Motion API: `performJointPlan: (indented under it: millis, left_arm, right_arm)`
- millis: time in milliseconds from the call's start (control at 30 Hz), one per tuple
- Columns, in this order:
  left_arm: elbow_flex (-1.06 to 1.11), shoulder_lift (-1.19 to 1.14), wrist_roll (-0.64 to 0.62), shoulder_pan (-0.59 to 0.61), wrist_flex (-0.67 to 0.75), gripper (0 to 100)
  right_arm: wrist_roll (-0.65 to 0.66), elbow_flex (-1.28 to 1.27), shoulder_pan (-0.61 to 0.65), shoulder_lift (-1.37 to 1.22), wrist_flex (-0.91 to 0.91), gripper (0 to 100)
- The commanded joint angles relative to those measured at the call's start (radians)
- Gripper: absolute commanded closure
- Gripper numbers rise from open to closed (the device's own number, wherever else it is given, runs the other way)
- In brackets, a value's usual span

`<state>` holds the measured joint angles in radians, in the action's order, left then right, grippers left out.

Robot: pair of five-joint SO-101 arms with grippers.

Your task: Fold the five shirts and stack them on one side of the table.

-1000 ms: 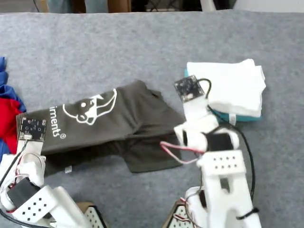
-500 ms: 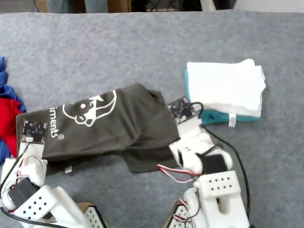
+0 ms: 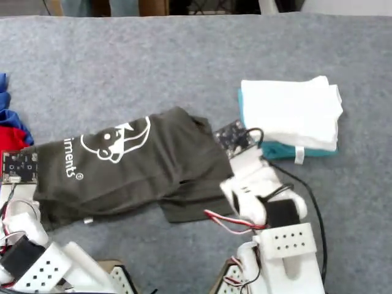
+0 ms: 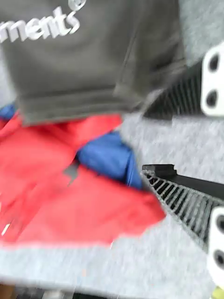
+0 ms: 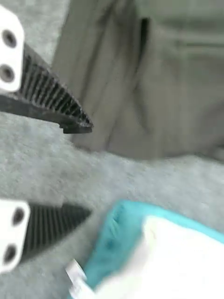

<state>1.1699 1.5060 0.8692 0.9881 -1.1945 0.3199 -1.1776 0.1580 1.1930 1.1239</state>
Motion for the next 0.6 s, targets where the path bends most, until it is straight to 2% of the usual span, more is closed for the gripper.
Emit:
performJointPlan:
  millis: [0,133,300,567]
  left_arm:
    - [-0.087,-0.002,-0.044,-0.024,0.005,94]
    - [-0.136,-0.002,-0.109,-0.079,0.012,97]
    - [-0.111,-0.032,-0.187,-0.162,0.077,97]
    - [-0.177,-0.423,-0.198,-0.177,0.292,97]
  right_arm:
    - [-0.026,0.117,0.012,-0.007,-0.060,95.3]
    - [-0.089,0.154,0.077,-0.110,-0.178,98.2]
    - [-0.161,0.303,0.141,-0.389,-0.308,98.3]
    - [-0.261,0.860,0.163,-1.027,-0.272,98.3]
